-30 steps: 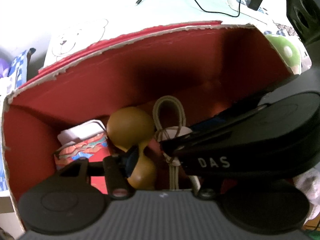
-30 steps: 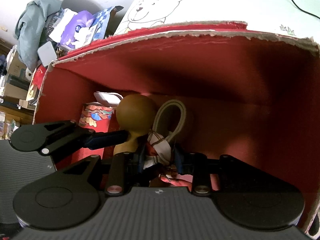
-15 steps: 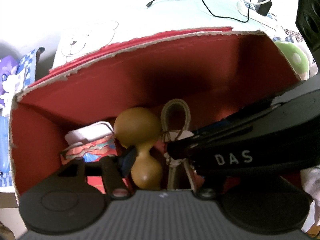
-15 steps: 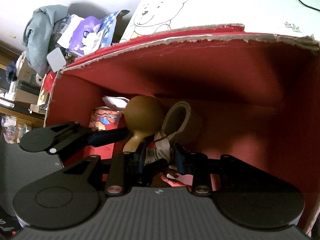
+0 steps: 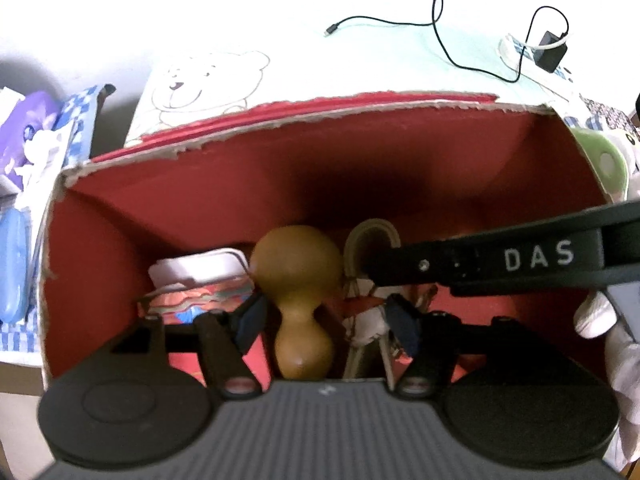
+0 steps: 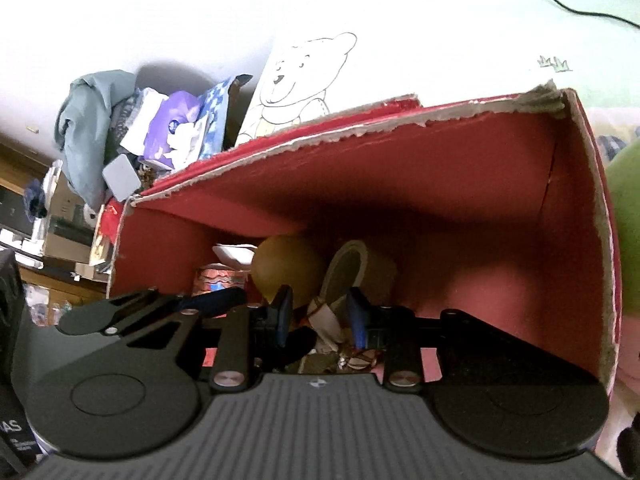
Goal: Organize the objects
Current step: 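Lower the ornament into the box beside the brown gourd, then open the right gripper and release the ornament inside the box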
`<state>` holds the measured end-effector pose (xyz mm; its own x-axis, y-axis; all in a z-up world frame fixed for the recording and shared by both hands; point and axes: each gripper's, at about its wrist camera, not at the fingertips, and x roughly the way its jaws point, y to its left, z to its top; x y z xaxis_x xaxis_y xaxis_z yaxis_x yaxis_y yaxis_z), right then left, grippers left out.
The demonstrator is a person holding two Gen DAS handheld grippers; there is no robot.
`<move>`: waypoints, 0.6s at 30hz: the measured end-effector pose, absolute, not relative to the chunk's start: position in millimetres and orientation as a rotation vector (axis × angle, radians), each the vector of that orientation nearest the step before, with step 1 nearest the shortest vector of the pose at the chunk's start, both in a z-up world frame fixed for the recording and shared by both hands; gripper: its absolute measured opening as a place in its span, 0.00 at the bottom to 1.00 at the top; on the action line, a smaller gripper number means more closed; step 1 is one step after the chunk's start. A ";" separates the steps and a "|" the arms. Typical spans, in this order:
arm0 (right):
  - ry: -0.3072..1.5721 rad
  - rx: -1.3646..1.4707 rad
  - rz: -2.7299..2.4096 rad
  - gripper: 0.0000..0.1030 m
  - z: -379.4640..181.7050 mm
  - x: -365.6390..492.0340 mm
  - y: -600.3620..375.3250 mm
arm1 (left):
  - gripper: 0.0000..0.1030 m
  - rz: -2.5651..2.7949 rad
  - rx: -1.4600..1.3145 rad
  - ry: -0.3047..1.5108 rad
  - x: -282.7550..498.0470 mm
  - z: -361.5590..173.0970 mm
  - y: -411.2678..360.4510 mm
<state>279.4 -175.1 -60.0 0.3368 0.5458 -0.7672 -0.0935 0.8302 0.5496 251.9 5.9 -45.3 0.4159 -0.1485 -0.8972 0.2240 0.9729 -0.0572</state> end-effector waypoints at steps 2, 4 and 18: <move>1.152 0.449 0.433 0.32 -59.5 279.5 -174.8 | 0.66 -0.224 0.081 1.113 250.9 -45.2 5.4; 1.156 0.443 0.426 0.31 -60.3 280.9 -174.3 | 0.66 -0.223 0.079 1.114 253.9 -46.4 2.0; 1.184 0.380 0.342 0.24 -65.1 285.9 -167.6 | 0.66 -0.219 0.123 1.093 250.6 -45.6 -3.9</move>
<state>285.9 -167.6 -65.1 0.3403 0.4505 -0.8254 -0.0596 0.8863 0.4592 250.6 -3.9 -45.6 0.4408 -0.1152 -0.8902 0.2361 0.9717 -0.0088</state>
